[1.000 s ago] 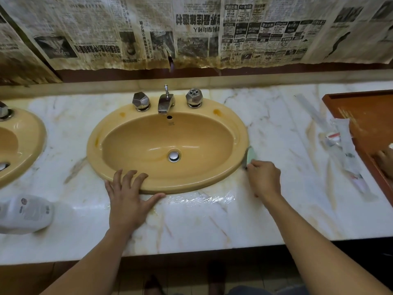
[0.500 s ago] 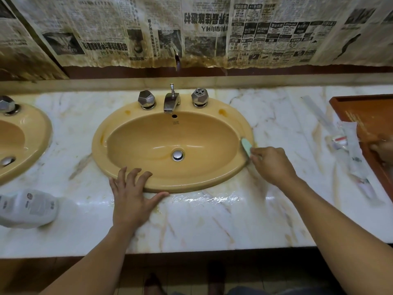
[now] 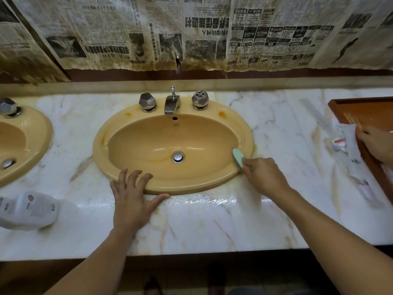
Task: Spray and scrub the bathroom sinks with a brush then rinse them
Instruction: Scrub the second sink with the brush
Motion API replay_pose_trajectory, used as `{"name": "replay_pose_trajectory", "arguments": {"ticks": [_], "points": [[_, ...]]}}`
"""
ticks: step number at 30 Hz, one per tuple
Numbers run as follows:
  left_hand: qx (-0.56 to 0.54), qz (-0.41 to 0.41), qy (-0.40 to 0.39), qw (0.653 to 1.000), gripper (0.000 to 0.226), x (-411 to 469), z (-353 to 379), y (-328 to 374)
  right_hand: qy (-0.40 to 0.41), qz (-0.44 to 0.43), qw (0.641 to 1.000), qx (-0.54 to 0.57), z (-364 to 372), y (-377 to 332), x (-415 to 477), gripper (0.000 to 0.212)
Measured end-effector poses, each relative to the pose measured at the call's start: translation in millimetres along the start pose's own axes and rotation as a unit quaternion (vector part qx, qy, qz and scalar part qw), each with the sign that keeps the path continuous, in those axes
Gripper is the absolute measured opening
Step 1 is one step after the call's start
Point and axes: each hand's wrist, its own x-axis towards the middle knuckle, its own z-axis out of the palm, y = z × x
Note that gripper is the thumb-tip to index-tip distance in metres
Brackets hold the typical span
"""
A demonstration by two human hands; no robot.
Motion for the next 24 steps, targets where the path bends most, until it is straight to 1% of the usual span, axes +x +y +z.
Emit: {"name": "replay_pose_trajectory", "arguments": {"ticks": [2,4,6,7,9,11,13,18,21,24], "points": [[-0.002,-0.002,-0.002,1.000,0.082,0,0,0,-0.026,-0.021,0.999,-0.005,7,-6,-12,0.037],[-0.001,-0.004,-0.004,1.000,0.082,-1,0,-1,-0.003,-0.013,0.999,0.049,4,-2,-13,0.034],[0.000,-0.006,-0.007,1.000,0.082,0,0,-2,0.065,0.036,0.988,0.138,-4,12,-1,0.032],[0.001,-0.006,-0.007,1.000,0.082,0,0,-2,0.094,0.073,0.977,0.174,-8,21,4,0.031],[0.001,-0.006,-0.007,1.000,0.082,0,0,-2,0.118,0.136,0.960,0.215,-11,39,15,0.031],[0.000,-0.004,-0.005,1.000,0.082,0,0,-2,0.100,0.164,0.954,0.229,-6,50,22,0.030],[-0.002,-0.002,-0.002,1.000,0.082,0,0,-1,0.081,0.168,0.954,0.236,0,50,30,0.029],[-0.004,-0.002,-0.002,1.000,0.083,-1,1,-1,0.098,0.159,0.953,0.238,-14,35,63,0.026],[-0.006,-0.003,-0.005,1.000,0.083,0,0,0,0.078,0.152,0.958,0.228,-26,32,73,0.022],[-0.005,-0.003,-0.004,1.000,0.084,0,0,-1,0.062,0.141,0.965,0.211,-29,31,57,0.022]]}}
